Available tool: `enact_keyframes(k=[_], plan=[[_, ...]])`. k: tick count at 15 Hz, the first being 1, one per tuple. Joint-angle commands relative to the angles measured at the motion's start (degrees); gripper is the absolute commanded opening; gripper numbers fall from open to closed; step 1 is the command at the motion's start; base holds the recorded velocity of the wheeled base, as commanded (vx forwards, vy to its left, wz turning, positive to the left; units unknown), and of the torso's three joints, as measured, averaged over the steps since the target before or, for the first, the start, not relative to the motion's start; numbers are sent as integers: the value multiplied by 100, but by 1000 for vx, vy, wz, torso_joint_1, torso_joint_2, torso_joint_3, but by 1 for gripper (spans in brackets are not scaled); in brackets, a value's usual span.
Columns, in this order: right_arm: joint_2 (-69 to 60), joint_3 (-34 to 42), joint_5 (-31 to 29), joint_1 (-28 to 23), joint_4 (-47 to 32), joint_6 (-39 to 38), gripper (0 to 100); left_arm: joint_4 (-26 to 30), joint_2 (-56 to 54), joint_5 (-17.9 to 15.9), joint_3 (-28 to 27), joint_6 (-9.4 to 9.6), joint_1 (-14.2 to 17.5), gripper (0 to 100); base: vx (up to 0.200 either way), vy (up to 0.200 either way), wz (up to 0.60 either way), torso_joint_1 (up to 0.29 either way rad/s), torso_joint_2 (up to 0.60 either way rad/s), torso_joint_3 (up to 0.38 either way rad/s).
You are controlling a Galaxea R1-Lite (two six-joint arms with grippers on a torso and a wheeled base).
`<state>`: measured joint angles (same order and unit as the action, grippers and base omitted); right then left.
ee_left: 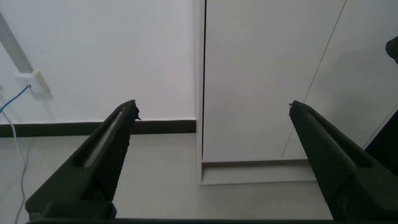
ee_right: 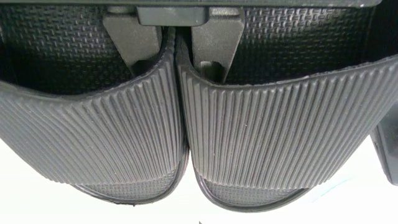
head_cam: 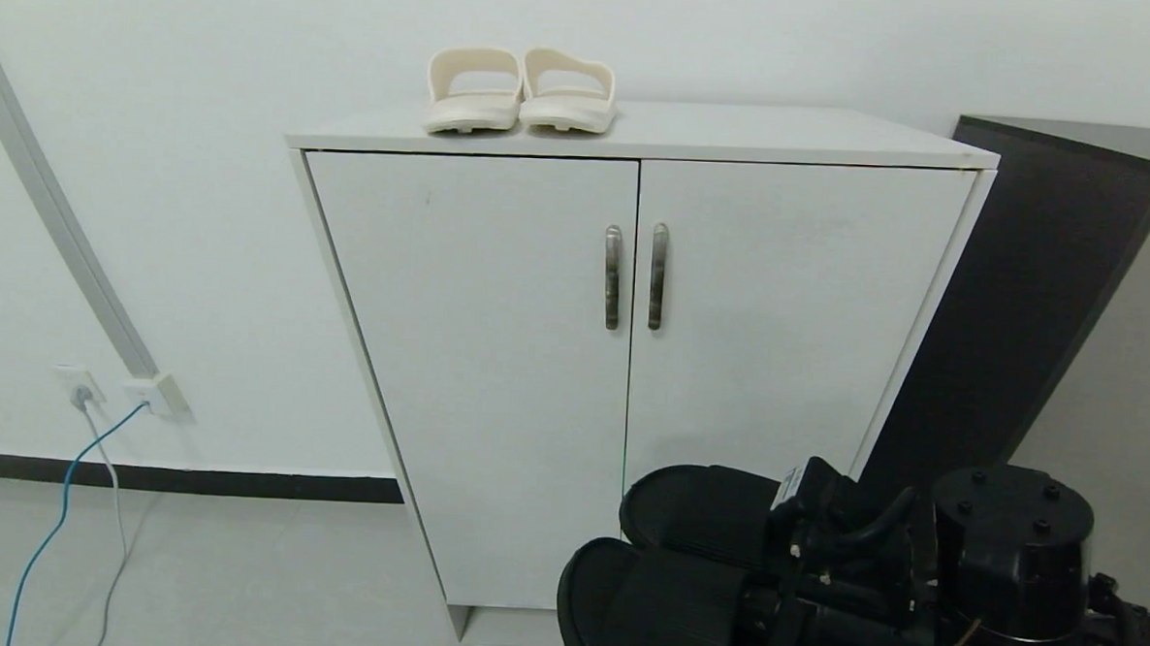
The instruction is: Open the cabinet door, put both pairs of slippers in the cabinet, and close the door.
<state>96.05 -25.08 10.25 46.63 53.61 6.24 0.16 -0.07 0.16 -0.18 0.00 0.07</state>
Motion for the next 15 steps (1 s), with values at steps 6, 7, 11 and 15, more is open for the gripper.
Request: enact_keyframes(k=[6, 7, 11, 15], plan=[[-7, 64, 3, 4, 53, 9, 0, 11, 16, -16, -8, 79, 1, 100, 0, 0, 0, 0, 0, 0], [-7, 64, 3, 4, 61, 9, 0, 2, 95, -42, -184, 88, -16, 100, 0, 0, 0, 0, 0, 0], [-7, 82, -6, 4, 97, 114, 0, -33, 2038, -983, -1441, 123, -51, 100, 0, 0, 0, 0, 0, 0], [1, 161, -6, -5, 123, 132, 0, -1071, 3936, -2283, -2021, 149, -78, 100, 0, 0, 0, -2, 121, 79]])
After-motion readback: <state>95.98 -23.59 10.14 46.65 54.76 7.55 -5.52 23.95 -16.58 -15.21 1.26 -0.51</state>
